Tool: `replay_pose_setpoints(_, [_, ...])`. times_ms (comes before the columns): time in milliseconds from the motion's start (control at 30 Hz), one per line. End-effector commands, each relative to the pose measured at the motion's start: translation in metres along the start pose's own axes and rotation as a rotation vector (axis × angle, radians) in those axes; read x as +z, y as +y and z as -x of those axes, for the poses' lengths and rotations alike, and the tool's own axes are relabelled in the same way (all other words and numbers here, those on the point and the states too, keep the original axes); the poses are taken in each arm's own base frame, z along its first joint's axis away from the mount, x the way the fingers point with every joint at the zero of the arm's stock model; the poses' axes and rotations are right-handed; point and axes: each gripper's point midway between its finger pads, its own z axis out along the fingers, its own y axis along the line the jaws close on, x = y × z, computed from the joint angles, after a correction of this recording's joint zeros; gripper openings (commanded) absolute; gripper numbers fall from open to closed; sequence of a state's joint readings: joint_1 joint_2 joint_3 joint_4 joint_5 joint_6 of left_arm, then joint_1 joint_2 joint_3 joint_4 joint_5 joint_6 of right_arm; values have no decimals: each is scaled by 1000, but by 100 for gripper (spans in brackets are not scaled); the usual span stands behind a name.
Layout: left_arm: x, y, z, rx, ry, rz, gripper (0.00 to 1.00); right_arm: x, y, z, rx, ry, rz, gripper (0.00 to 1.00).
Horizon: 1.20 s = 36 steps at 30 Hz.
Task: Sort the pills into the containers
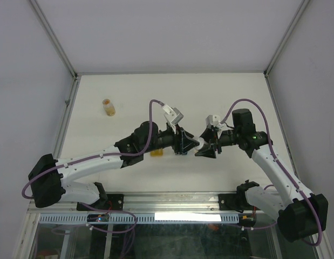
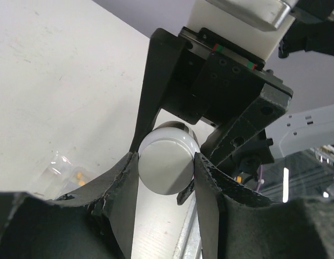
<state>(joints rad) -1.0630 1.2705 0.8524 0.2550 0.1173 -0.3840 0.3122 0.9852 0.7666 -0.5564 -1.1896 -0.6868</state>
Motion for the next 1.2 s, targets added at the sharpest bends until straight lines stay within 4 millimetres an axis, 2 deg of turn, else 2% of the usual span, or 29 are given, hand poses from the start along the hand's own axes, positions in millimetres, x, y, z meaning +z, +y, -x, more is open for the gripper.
replay_pose_setpoints(0, [3, -26, 0, 105, 38, -203, 24, -2, -5, 23, -92, -40, -4, 0])
replay_pose_setpoints(100, [0, -35, -14, 235, 81, -366, 21, -2, -5, 23, -93, -40, -3, 0])
replay_pose_setpoints(200, [-8, -40, -34, 461, 118, -533, 20, -2, -5, 23, -95, -41, -3, 0])
replay_pose_setpoints(267, [-13, -39, -47, 651, 121, -624, 22, -2, -5, 23, -96, -42, -2, 0])
replay_pose_setpoints(333, [-15, -32, -49, 790, 110, -673, 26, -2, -5, 23, -95, -42, -2, 0])
replay_pose_setpoints(400, [-12, -25, -34, 854, 72, -680, 41, -2, -5, 22, -93, -39, -3, 0])
replay_pose_setpoints(500, [-5, -18, -7, 880, 16, -627, 72, -2, -5, 22, -94, -39, -3, 0])
replay_pose_setpoints(533, [-2, -14, 3, 885, -17, -576, 87, -2, -6, 23, -96, -39, -5, 0])
replay_pose_setpoints(567, [-3, -13, 11, 863, -55, -528, 97, -3, -6, 23, -95, -39, -7, 0])
replay_pose_setpoints(633, [-10, -12, 23, 838, -125, -472, 99, -3, -6, 23, -96, -39, -7, 0])
replay_pose_setpoints(800, [-36, -12, 33, 639, -253, -365, 99, -3, -5, 23, -95, -40, -4, 0])
replay_pose_setpoints(967, [-57, 2, 43, 290, -369, -217, 99, -3, -5, 22, -94, -40, -4, 0])
replay_pose_setpoints(1067, [-57, 13, 43, 81, -348, -145, 99, -2, -5, 22, -91, -39, -3, 0])
replay_pose_setpoints(1167, [-49, 17, 39, -49, -297, -64, 89, -2, -6, 21, -88, -38, -2, 0])
